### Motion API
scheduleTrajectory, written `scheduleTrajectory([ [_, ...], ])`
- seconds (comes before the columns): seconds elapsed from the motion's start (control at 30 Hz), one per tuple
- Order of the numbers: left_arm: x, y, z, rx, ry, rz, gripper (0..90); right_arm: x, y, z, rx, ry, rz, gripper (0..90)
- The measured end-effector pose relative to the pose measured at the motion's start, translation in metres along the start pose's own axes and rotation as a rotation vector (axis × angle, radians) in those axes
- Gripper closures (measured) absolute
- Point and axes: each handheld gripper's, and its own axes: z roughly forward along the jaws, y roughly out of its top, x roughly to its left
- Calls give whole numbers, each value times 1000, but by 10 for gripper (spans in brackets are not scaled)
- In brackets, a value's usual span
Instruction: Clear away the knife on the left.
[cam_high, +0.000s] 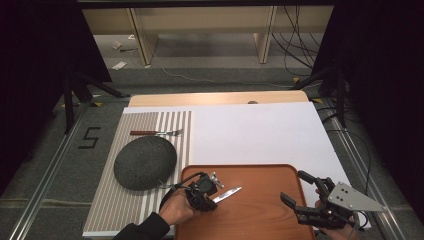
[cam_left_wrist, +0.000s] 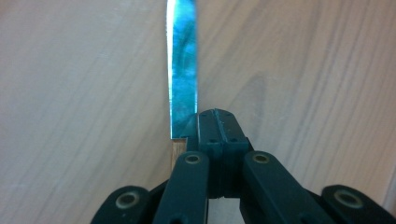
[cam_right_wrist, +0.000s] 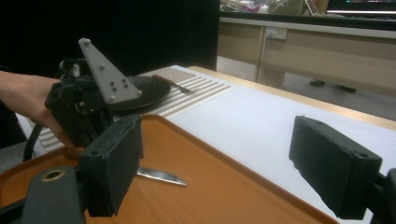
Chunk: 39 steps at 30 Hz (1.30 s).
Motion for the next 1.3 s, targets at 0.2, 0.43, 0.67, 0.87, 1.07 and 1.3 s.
scheduleTrajectory([
  [0.2,1,7,4,-36,12,14,899,0,0,0,6,0,-1,185],
  [0.43,10,15,6,-52,36,-27,899,0,0,0,4,2,-1,185],
  [0.67,17,4,-1,-34,35,-61,899,0,0,0,0,1,-1,185],
  [0.87,23,-15,-11,-14,22,-81,899,-1,0,0,-1,0,0,185],
  [1.07,29,-28,-17,-14,1,-97,899,0,0,0,4,0,-3,185],
  [1.3,37,-41,-25,3,13,-111,899,-1,0,0,0,-1,2,185],
])
